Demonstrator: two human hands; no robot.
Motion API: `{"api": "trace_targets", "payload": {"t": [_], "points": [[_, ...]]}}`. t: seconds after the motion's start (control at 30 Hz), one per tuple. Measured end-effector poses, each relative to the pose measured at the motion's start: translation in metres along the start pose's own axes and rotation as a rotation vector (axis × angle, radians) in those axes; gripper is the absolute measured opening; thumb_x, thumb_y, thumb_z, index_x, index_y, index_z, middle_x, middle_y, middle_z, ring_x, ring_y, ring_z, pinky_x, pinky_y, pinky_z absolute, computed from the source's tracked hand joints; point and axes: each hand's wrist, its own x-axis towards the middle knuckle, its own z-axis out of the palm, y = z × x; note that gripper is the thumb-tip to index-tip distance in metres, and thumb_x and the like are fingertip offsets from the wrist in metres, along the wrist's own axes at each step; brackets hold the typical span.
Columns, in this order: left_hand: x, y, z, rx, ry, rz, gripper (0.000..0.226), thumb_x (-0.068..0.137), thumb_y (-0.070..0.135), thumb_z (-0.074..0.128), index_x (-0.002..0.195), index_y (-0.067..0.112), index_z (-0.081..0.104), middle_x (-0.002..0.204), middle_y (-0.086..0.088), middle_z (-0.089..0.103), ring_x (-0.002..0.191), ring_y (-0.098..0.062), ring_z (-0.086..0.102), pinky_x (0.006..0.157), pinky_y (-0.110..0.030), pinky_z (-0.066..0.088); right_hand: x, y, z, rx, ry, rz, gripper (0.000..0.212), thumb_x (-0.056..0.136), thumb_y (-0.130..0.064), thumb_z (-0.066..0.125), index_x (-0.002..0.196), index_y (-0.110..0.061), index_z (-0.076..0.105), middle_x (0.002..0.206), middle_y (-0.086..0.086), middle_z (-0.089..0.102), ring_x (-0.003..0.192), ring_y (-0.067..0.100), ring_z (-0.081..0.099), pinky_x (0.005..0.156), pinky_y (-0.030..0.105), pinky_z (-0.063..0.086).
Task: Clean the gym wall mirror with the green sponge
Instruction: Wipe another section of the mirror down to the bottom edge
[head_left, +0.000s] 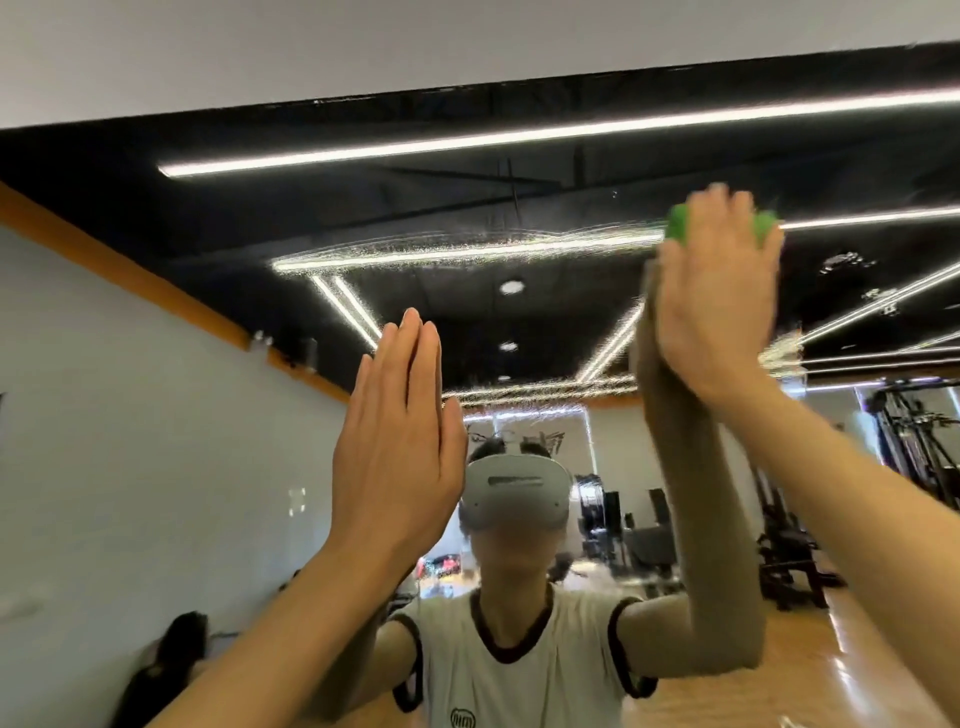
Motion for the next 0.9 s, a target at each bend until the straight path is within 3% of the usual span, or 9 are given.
{"api": "trace_targets", "payload": {"t": [0.1,0.2,0.3,0.43,0.53,0.67,0.73,0.8,0.9], "points": [[0.001,0.002,-0.001,-0.007,0.01,-0.007,0.061,0.104,0.037,0.028,0.161,0.014,0.02,0.168,-0.002,0.019,0.156,-0.012,0.008,0.125,-0.033,0.004,-0.019,-0.083,0.025,0.096,-0.025,-0.364,0.044,0.104,-0.021,0.046,0.146,-0.011,0.044,0.154,0.014,0.042,0.144,0.031,0.035,0.12,0.04,0.021],[0.003,0.004,-0.004,-0.029,0.0,-0.028,0.062,0.104,0.036,0.03,0.162,0.016,0.018,0.169,0.001,0.016,0.154,-0.005,0.003,0.124,-0.024,-0.001,-0.022,-0.114,0.034,0.024,-0.16,-0.69,0.053,0.109,-0.028,0.039,0.158,-0.012,0.025,0.166,0.009,0.022,0.155,0.025,0.014,0.123,0.038,0.0],[0.002,0.003,-0.005,0.0,0.007,-0.007,0.061,0.104,0.033,0.032,0.16,0.013,0.023,0.168,-0.002,0.019,0.154,-0.009,0.006,0.123,-0.02,-0.004,-0.002,-0.051,0.017,0.058,-0.173,-0.551,0.054,0.107,-0.025,0.04,0.157,-0.009,0.026,0.165,0.012,0.023,0.154,0.027,0.015,0.122,0.038,-0.001],[0.002,0.004,-0.007,-0.007,-0.001,-0.012,0.062,0.103,0.038,0.029,0.159,0.014,0.025,0.167,-0.002,0.023,0.149,-0.001,0.004,0.121,-0.016,-0.006,0.015,0.067,-0.011,-0.006,-0.066,-0.108,0.049,0.108,-0.022,0.035,0.151,-0.001,0.032,0.159,0.02,0.032,0.15,0.036,0.023,0.125,0.052,0.009],[0.003,0.006,-0.009,-0.003,0.019,-0.003,0.06,0.103,0.034,0.034,0.159,0.012,0.027,0.166,-0.004,0.025,0.148,0.001,0.003,0.121,-0.018,-0.005,0.005,0.056,-0.012,0.0,0.002,0.071,0.048,0.108,-0.017,0.035,0.151,0.002,0.032,0.159,0.023,0.031,0.149,0.038,0.024,0.124,0.053,0.011],[0.005,0.029,-0.002,-0.041,0.062,0.001,0.061,0.103,0.031,0.032,0.158,0.006,0.027,0.167,-0.007,0.023,0.152,-0.005,0.006,0.124,-0.02,-0.005,-0.048,-0.025,0.009,0.089,-0.04,-0.411,0.045,0.098,-0.014,0.047,0.141,-0.004,0.045,0.144,0.021,0.052,0.136,0.039,0.046,0.117,0.054,0.029],[0.008,0.048,0.007,-0.063,0.05,0.017,0.061,0.104,0.03,0.029,0.159,0.004,0.026,0.166,-0.009,0.024,0.154,-0.013,0.011,0.124,-0.019,-0.005,-0.06,-0.025,0.015,0.058,-0.104,-0.684,0.047,0.101,-0.022,0.041,0.145,-0.005,0.048,0.15,0.016,0.05,0.142,0.033,0.043,0.12,0.047,0.023],[0.009,0.063,0.017,-0.07,0.032,0.021,0.061,0.105,0.032,0.026,0.16,0.006,0.024,0.167,-0.007,0.023,0.155,-0.016,0.013,0.123,-0.018,-0.006,-0.042,0.01,0.008,0.039,-0.133,-0.704,0.051,0.105,-0.029,0.032,0.15,-0.006,0.042,0.156,0.014,0.041,0.147,0.028,0.034,0.122,0.04,0.013],[0.006,0.07,0.028,-0.05,0.011,0.023,0.061,0.105,0.033,0.031,0.161,0.008,0.02,0.169,-0.005,0.018,0.156,-0.018,0.011,0.123,-0.019,-0.008,-0.025,0.084,-0.014,0.032,-0.126,-0.404,0.05,0.108,-0.026,0.03,0.154,-0.005,0.032,0.162,0.015,0.031,0.152,0.028,0.021,0.125,0.041,0.006]]}}
